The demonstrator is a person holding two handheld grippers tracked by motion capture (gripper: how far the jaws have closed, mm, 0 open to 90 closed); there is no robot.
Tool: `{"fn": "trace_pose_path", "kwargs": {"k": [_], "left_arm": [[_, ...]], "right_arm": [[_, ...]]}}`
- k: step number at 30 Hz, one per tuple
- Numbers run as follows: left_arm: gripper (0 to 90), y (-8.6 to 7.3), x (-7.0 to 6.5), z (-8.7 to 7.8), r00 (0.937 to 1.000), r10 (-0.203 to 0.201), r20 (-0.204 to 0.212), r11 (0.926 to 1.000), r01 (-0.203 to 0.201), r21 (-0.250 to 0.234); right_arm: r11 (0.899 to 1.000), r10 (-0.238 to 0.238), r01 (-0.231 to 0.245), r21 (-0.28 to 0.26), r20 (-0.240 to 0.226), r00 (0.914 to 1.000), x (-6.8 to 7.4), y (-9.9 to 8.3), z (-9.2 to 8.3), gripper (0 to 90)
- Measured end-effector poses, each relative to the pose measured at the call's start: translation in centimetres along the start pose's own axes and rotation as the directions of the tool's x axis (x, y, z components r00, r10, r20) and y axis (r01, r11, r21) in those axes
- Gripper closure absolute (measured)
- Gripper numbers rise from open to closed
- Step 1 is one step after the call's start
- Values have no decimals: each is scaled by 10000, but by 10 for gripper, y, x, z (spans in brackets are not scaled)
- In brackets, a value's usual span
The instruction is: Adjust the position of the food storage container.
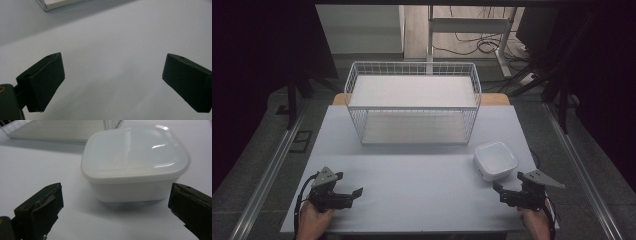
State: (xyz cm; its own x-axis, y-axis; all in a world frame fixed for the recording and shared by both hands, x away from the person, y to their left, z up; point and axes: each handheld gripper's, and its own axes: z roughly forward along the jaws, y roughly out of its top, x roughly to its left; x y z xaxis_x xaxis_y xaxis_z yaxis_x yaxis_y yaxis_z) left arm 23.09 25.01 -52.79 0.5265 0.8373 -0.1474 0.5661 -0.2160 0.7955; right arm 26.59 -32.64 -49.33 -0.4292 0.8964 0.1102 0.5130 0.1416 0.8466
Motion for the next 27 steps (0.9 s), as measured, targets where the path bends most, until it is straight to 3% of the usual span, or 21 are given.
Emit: {"fn": "trace_pose_path", "kwargs": {"k": [2, 7, 13, 21, 27], "left_arm": [[41, 0, 1, -1, 10000, -37, 20, 10000, 37, -77], [43, 0, 1, -1, 10000, -27, 47, 9998, 28, -202], [38, 0, 2, 0, 10000, 76, -35, 9998, -77, -207], [28, 1, 1, 3, 9998, 183, -39, 9998, -183, -38], [28, 1, 1, 4, 9998, 212, -7, 9998, -212, 54]], "right_arm": [[9997, 83, -80, 238, -140, 9999, -2, -2, 1, 3], [9999, 140, -140, 83, 39, 9999, -2, 1, -3, 5], [9975, 195, -210, 672, 230, 9995, -2, -1, 1, 4], [9976, 33, -92, 687, 846, 9964, 0, 4, 0, 0], [9982, 116, -169, 575, 896, 9959, 1, 9, -3, 0]]}}
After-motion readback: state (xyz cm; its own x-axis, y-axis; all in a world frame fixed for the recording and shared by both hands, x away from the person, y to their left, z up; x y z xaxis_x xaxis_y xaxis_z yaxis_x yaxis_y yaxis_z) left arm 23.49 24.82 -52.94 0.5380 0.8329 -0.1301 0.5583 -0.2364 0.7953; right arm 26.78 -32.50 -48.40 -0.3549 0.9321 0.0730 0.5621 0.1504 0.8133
